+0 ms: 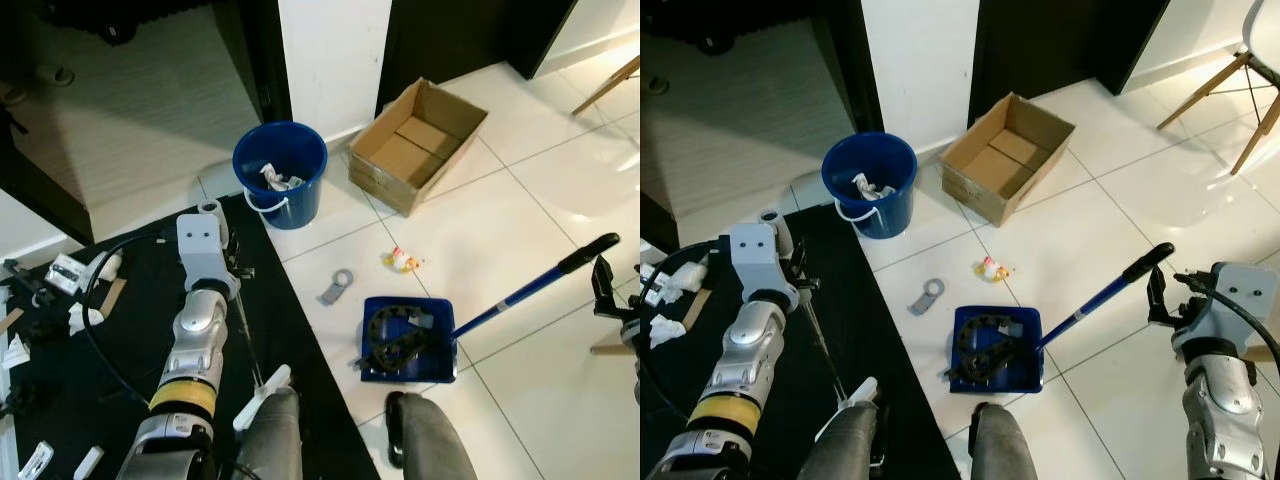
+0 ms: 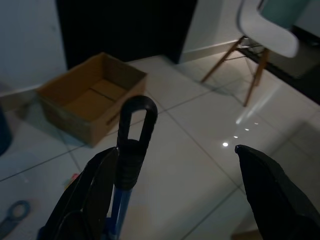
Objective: Sweep floor
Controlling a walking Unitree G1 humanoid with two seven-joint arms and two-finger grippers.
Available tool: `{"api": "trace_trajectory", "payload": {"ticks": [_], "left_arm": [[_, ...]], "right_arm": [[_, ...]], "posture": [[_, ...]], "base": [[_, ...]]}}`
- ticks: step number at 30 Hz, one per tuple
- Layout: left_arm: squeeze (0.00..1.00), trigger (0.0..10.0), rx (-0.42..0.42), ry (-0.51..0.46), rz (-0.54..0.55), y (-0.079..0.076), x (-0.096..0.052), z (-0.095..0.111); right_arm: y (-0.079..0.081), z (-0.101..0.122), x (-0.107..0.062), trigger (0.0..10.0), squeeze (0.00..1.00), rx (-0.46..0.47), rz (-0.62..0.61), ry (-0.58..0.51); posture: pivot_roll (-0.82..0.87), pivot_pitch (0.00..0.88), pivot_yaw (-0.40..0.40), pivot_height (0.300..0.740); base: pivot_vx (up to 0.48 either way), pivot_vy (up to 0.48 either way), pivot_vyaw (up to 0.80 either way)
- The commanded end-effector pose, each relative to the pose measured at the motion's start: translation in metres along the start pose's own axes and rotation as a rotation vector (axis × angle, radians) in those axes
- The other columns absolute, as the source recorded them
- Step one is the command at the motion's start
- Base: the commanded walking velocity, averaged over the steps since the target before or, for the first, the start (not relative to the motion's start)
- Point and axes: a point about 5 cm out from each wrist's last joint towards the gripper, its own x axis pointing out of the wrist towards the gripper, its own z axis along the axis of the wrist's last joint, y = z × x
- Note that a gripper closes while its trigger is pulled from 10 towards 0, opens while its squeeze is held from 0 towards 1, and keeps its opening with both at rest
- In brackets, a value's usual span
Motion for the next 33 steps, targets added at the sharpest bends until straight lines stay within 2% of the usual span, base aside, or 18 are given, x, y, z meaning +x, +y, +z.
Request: {"api": "trace_trajectory", "payload": {"ticks": [1,2,4,5,12,17,22,26,33], "left_arm": [[0.0,10.0,-0.015,-0.015,-0.003,-0.004,0.001,0.001],[0.0,10.0,-0.014,-0.016,-0.001,-0.003,0.001,0.002],[0.0,10.0,-0.013,-0.017,0.0,-0.003,0.001,0.002],[0.0,10.0,-0.01,-0.023,0.001,-0.003,0.001,0.004],[0.0,10.0,0.0,-0.035,0.008,0.003,0.0,0.007],[0.0,10.0,0.008,-0.043,0.024,0.01,-0.001,0.009],[0.0,10.0,0.016,-0.049,0.038,0.015,-0.003,0.012],[0.0,10.0,0.021,-0.054,0.048,0.018,-0.004,0.015],[0.0,10.0,0.028,-0.055,0.065,0.023,-0.008,0.016]], "right_arm": [[0.006,-0.009,0.0,10.0,0.91,0.022,0.04,0.016],[0.009,-0.014,0.004,10.0,0.47,0.017,0.068,0.026],[0.011,-0.016,0.005,10.0,0.47,0.006,0.085,0.034],[0.011,-0.023,0.011,10.0,0.0,-0.022,0.094,0.061],[0.011,-0.027,0.024,10.0,0.0,-0.036,0.072,0.086],[0.013,-0.022,0.039,10.0,0.0,-0.069,0.063,0.078],[0.022,-0.02,0.054,10.0,0.0,-0.073,0.094,0.111],[0.032,-0.027,0.056,10.0,0.0,-0.073,0.136,0.167],[0.046,-0.03,0.06,10.0,0.0,-0.079,0.186,0.197]], "posture": [[-0.03,0.149,0.017,0.74],[-0.01,0.158,0.017,0.74],[-0.01,0.158,0.017,0.74],[0.01,0.172,0.014,0.74],[0.03,0.193,0.011,0.74],[0.06,0.227,0.001,0.74],[0.1,0.259,-0.013,0.74],[0.12,0.27,-0.017,0.74],[0.14,0.288,-0.018,0.74]], "base": [[0.0,0.0,0.0],[0.0,0.0,0.0],[0.0,0.0,0.0],[0.0,0.0,0.0],[0.0,0.0,0.0],[0.0,0.0,0.0],[0.0,0.0,0.0],[0.0,0.0,0.0],[0.0,0.0,0.0]]}}
